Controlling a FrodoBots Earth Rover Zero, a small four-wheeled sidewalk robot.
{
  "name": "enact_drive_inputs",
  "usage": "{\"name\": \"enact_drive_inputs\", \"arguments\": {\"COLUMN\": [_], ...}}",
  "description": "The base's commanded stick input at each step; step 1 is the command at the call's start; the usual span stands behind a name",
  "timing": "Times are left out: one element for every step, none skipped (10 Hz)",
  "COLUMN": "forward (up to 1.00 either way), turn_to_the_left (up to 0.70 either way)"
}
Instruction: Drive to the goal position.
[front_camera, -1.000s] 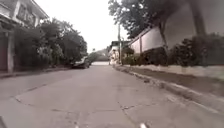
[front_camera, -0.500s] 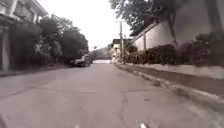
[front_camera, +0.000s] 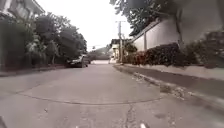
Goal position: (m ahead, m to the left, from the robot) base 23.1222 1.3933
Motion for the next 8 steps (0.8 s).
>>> {"name": "enact_drive_inputs", "arguments": {"forward": [1.0, 1.0, 1.0, 1.0, 1.0, 1.0, 1.0, 1.0], "turn_to_the_left": [0.0, 0.0, 0.0, 0.0, 0.0, 0.0, 0.0, 0.0]}}
